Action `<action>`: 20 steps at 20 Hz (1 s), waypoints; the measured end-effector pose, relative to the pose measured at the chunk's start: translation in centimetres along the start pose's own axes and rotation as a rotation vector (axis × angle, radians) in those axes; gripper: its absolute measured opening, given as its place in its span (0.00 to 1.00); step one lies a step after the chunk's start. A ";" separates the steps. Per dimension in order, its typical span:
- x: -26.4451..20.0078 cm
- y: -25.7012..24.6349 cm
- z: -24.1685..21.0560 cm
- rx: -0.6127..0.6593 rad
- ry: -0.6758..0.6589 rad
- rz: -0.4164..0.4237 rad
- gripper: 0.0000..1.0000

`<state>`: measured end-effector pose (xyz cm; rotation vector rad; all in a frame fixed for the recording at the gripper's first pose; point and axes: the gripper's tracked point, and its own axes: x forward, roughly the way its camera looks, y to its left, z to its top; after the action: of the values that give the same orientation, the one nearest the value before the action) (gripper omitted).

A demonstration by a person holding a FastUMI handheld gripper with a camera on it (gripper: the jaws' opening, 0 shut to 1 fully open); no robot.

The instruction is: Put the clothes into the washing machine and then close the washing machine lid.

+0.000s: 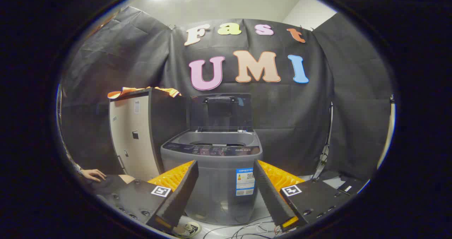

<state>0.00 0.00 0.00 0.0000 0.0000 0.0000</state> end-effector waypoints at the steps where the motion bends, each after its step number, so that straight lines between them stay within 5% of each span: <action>1: 0.0 0.0 0.1 0.000 -0.001 0.000 0.98; 20: 0.1 -0.1 0.0 0.003 0.001 -0.008 0.97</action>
<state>0.14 -0.11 -0.02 0.0032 0.0007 -0.0083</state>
